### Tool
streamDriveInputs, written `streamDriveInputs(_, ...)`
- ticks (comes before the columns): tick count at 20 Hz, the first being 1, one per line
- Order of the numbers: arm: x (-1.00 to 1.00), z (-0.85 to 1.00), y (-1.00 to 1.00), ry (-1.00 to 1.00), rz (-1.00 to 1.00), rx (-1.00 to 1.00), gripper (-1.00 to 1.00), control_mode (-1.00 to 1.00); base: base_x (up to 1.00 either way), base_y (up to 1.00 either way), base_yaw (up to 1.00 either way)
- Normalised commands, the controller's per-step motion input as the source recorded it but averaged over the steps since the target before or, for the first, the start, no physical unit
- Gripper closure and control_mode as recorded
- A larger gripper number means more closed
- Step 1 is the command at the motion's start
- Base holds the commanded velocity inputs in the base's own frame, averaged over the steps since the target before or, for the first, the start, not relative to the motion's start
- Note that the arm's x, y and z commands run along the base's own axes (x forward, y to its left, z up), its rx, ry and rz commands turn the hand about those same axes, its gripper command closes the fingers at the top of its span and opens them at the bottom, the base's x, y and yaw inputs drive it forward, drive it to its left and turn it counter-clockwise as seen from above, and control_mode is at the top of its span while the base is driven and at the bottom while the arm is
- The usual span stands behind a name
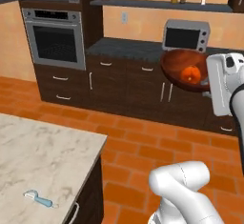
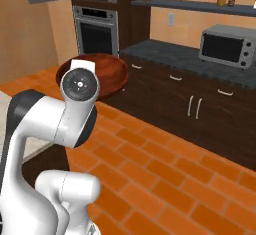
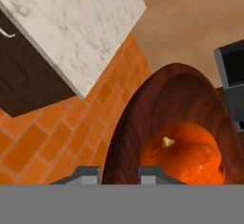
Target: Pick the squash from the sink and place it in the bowl. Then pick the bowl and place it in the microwave. Then close the microwave door and press the start button.
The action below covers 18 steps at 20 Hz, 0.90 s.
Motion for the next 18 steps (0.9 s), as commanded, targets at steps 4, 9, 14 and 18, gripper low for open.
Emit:
streamDriveInputs(4, 0.0, 0.0, 0.0, 0.0, 0.0, 0.0, 1.0, 1.0, 1.0, -0.72, 0.05)
streamDriveInputs(9, 0.0, 0.0, 0.0, 0.0, 0.0, 0.0, 1.0, 1.0, 1.0, -0.59, 0.3)
streamDriveInputs(14, 0.0, 0.0, 0.0, 0.0, 0.0, 0.0, 1.0, 1.0, 1.0, -0.71, 0.57)
streamDriveInputs(18, 0.0, 0.0, 0.0, 0.0, 0.0, 0.0, 1.0, 1.0, 1.0, -0.63, 0.33)
